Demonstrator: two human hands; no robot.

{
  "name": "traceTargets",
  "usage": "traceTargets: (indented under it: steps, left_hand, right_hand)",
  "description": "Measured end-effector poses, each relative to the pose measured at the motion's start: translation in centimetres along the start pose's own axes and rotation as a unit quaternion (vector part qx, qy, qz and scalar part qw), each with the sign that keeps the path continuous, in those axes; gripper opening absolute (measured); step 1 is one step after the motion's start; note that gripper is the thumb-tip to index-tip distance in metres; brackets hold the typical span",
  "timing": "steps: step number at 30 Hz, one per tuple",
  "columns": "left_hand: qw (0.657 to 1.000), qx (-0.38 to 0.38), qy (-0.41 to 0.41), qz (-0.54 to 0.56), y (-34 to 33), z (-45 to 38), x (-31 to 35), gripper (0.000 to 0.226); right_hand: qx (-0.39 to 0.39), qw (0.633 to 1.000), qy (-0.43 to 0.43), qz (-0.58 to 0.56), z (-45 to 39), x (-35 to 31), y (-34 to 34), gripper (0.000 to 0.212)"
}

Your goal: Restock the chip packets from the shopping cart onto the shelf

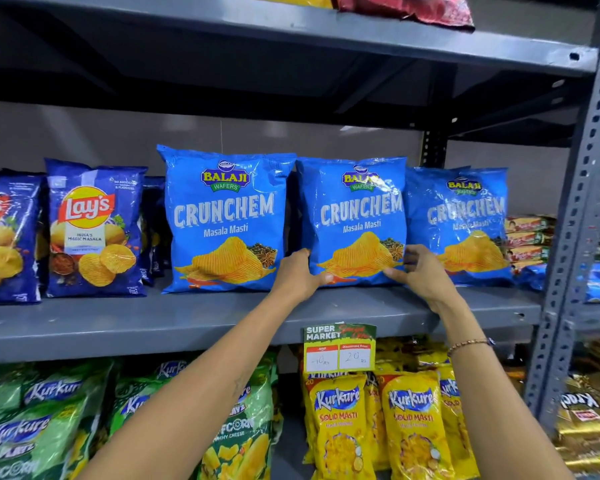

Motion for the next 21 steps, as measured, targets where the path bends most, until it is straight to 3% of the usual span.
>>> traceTargets:
  steps: [11, 15, 18, 21]
  left_hand:
    - [0.998, 0.002, 0.057, 0.016, -0.5, -0.4, -0.4, 0.077]
    - [0.998, -0.001, 0.062, -0.015, -0.5, 0.2, -0.1, 0.069]
    - [0.996, 0.012, 0.051, -0.074, -0.2, 1.0, 0.4, 0.054]
    - [0.993, 0.048, 0.032, -0.101, 0.8, 2.1, 1.1, 0.018]
  right_hand:
    - [0.018, 0.998, 0.034, 0.057, -0.2, 0.7, -0.3, 0.074]
    - [0.023, 0.997, 0.033, 0.063, -0.4, 0.9, -0.4, 0.073]
    - [0.002, 0.998, 0.026, 0.058, -0.6, 1.1, -0.4, 0.075]
    - [-0.024, 0.998, 0.005, 0.052, 0.4, 0.3, -0.1, 0.078]
Point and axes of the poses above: each hand's wrist, its own z-axis away from the middle knuckle, its own y-axis out of the back of the hand, x = y × z, the point moved 1 cm from there along -z, towards the middle knuckle, and after that the axes turned 6 degrees about -y, right-handed, at the moved point
